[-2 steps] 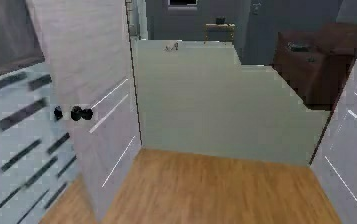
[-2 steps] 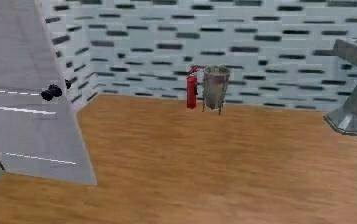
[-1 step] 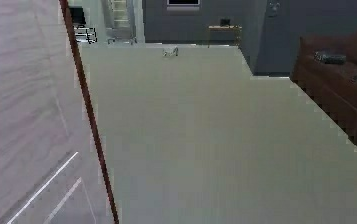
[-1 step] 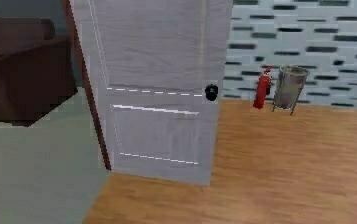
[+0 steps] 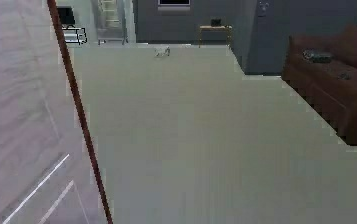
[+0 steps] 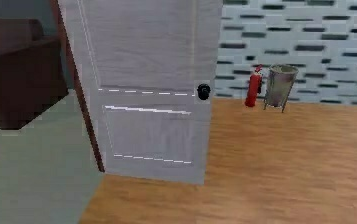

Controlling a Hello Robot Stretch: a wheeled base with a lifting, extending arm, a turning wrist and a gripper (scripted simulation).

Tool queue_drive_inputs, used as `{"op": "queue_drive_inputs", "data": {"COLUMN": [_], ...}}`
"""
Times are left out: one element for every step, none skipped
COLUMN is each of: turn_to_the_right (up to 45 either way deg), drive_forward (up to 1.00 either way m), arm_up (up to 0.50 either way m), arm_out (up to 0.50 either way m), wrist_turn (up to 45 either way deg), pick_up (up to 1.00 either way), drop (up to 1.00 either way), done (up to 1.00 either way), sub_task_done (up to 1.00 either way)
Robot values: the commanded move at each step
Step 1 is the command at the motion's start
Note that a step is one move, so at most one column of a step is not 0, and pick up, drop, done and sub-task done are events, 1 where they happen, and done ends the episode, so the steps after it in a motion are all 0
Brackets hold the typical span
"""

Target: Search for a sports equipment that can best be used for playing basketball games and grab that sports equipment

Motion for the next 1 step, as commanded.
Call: {"op": "queue_drive_inputs", "data": {"turn_to_the_right": [45.0], "drive_forward": [0.0], "arm_up": [0.0], "arm_out": [0.0], "wrist_turn": [0.0], "pick_up": [0.0], "drop": [0.0], "done": [0.0], "sub_task_done": [0.0]}}
